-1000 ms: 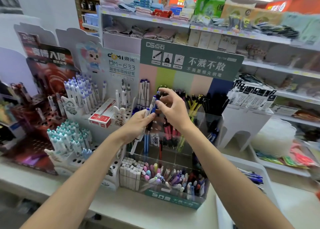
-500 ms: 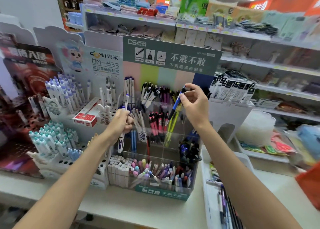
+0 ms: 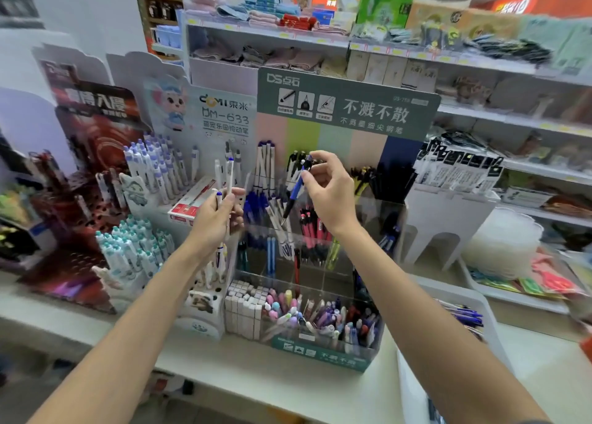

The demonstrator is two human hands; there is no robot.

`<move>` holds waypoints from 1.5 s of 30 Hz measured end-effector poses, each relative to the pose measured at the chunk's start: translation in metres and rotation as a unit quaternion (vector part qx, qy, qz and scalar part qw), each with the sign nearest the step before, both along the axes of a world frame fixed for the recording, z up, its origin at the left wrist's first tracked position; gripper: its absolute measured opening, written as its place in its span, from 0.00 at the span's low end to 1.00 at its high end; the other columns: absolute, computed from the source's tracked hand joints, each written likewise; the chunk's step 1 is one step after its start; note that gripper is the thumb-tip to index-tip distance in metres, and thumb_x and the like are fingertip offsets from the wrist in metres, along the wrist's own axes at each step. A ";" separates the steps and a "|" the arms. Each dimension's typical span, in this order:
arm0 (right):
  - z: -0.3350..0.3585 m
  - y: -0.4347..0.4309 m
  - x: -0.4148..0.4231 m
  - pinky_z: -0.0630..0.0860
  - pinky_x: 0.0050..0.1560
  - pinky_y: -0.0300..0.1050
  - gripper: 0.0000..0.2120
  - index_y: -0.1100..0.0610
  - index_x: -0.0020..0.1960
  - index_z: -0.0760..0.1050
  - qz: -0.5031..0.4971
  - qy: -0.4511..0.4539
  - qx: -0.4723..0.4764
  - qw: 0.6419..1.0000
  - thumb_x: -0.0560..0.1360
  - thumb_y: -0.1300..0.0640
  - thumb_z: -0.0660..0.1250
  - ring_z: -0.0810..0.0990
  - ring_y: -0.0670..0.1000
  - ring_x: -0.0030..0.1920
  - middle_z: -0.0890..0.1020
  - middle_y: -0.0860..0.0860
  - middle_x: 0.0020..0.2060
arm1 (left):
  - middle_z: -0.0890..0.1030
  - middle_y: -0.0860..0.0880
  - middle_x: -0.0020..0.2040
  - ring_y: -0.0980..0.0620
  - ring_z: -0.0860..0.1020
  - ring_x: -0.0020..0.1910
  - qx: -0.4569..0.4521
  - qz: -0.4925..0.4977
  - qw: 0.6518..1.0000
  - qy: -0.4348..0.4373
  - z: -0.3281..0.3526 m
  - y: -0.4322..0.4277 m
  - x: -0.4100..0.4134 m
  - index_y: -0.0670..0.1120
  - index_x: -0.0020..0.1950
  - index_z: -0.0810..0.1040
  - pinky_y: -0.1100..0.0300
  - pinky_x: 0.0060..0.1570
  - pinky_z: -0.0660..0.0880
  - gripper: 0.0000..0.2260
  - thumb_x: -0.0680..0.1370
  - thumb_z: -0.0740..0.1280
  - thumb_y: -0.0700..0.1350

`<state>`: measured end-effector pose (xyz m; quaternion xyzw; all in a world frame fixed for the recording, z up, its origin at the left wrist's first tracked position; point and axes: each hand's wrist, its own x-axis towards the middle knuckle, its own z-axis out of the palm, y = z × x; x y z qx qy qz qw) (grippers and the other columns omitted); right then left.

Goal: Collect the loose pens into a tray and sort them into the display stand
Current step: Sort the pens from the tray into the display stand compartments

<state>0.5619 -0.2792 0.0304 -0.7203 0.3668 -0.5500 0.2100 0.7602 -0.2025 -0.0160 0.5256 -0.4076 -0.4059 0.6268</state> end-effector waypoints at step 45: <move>-0.034 0.015 -0.131 0.74 0.52 0.46 0.12 0.60 0.59 0.80 -0.198 0.215 -0.054 0.955 0.76 0.62 0.68 0.77 0.52 0.47 0.82 0.52 0.46 | 0.82 0.49 0.42 0.54 0.76 0.39 0.020 -0.234 0.972 -0.008 -0.003 -0.028 -0.126 0.46 0.64 0.78 0.63 0.40 0.78 0.12 0.85 0.58 0.44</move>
